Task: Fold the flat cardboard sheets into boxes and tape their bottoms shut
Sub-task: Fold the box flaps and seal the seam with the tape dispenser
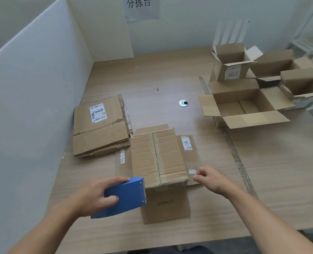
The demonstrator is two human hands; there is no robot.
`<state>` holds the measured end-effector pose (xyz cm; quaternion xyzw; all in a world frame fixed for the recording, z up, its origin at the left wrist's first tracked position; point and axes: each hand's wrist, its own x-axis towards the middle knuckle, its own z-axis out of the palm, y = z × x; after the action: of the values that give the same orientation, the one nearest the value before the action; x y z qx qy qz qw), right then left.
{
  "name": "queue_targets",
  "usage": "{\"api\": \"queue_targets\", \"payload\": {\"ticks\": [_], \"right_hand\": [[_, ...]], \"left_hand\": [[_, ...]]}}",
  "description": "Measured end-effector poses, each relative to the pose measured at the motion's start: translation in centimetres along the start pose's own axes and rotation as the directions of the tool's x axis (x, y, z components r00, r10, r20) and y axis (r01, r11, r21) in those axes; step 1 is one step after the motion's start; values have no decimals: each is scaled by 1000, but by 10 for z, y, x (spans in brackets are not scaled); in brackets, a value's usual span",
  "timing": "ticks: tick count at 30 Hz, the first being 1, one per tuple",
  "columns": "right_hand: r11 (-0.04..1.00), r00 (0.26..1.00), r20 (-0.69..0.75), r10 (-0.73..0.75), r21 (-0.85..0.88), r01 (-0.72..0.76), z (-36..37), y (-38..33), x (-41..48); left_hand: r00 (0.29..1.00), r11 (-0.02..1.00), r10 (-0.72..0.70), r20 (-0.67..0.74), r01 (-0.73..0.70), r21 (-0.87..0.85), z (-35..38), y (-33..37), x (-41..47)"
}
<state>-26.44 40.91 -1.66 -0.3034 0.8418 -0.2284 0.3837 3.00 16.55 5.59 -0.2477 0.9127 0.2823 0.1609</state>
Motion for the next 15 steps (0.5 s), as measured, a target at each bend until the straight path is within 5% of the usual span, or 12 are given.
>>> {"api": "queue_targets", "payload": {"ticks": [8,15], "right_hand": [[999,1000,12,9,35,-9,-4,-6,0],[947,973,-109,-206,228,226,-16,-4,-15]], "left_hand": [[997,998,-60,49,61,-7,-6,10,9],[999,997,-46,13,46,-68,-7,6,-5]]}}
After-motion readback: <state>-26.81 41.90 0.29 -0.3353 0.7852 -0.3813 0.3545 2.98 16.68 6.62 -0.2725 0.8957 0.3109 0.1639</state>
